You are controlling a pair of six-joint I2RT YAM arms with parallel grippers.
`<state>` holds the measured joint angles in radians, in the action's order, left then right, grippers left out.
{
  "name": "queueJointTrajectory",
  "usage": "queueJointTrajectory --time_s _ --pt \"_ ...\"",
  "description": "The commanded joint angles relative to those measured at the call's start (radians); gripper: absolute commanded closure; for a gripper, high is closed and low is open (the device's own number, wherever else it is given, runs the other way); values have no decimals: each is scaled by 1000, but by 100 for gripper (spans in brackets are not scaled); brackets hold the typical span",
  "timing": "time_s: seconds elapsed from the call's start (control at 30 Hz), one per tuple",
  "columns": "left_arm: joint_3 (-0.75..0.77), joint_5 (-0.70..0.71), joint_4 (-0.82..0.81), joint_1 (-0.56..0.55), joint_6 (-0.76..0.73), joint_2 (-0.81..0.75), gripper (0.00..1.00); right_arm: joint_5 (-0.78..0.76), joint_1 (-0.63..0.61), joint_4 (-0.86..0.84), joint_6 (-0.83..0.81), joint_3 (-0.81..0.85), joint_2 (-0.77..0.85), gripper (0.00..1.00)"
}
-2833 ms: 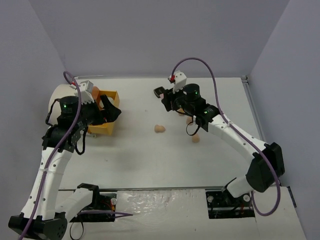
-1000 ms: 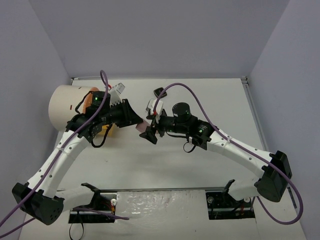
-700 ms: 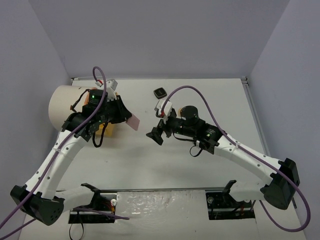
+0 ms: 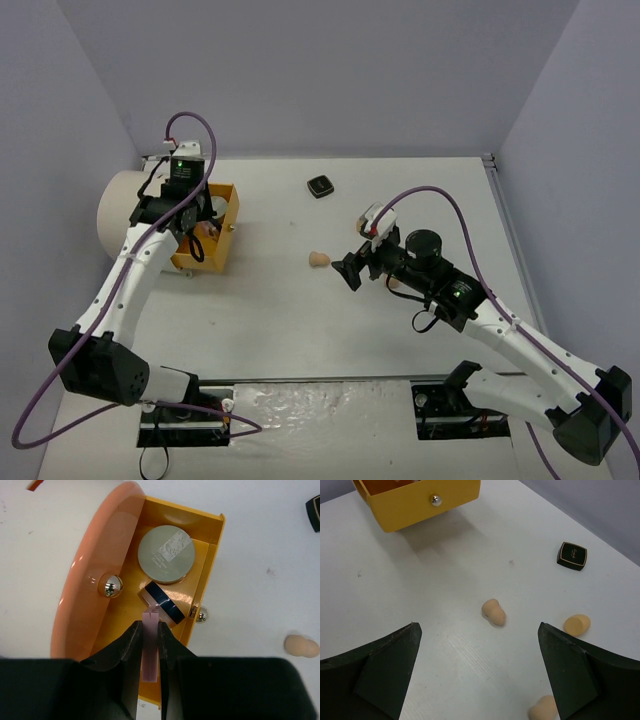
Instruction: Organize the makeup
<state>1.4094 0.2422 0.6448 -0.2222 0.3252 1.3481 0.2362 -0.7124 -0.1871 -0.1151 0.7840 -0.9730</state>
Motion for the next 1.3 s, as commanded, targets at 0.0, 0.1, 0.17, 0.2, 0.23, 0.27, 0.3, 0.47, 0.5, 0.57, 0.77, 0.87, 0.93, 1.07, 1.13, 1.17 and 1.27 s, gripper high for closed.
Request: queueJointTrajectory --time_s 0.0,0.1,0.17,0.2,0.23,0.27,0.3,0.47,0.5,0.57,0.77,0.87,0.93,1.07,1.13,1.17,1.27 --pt "32 62 -63 3 -41 -4 100 -41 5 -57 11 5 7 0" --pt "5 79 -63 3 -41 6 99 -51 5 -57 11 6 0 0" --pt "1 93 -62 3 -42 8 90 -56 7 -57 11 7 -1 0" --pt "2 96 -60 3 -42 9 82 -60 6 -57 11 7 -2 0" --pt "3 99 -58 3 -43 9 75 -65 6 -57 12 6 -3 0" --pt "4 100 -57 3 -43 9 68 -69 5 -57 13 6 -4 0" --pt "7 98 -57 3 -43 8 63 -73 5 -56 14 6 -5 0" --pt "24 71 -46 3 -41 9 38 -94 6 -51 17 9 -7 0" --pt "25 66 -44 3 -40 7 36 -98 5 -50 17 9 -7 0" --pt "26 54 -43 3 -38 0 34 -109 7 -48 20 9 -9 0" --pt "20 -36 -57 3 -22 -32 34 -177 8 -47 41 12 -14 0" --pt "22 -82 -52 3 -13 -45 34 -214 26 -45 68 13 -19 0" --pt "24 -117 -44 3 -8 -61 34 -220 42 -42 84 13 -25 0" --pt "8 -187 -43 3 0 -99 33 -230 69 -32 111 16 -55 0" --pt "-6 -205 -51 3 0 -115 33 -231 76 -27 115 22 -73 0" --pt "-16 -216 -56 3 -2 -125 33 -230 80 -26 115 24 -79 0" --pt "-41 -224 -67 3 -17 -155 29 -229 87 -22 146 34 -112 0"
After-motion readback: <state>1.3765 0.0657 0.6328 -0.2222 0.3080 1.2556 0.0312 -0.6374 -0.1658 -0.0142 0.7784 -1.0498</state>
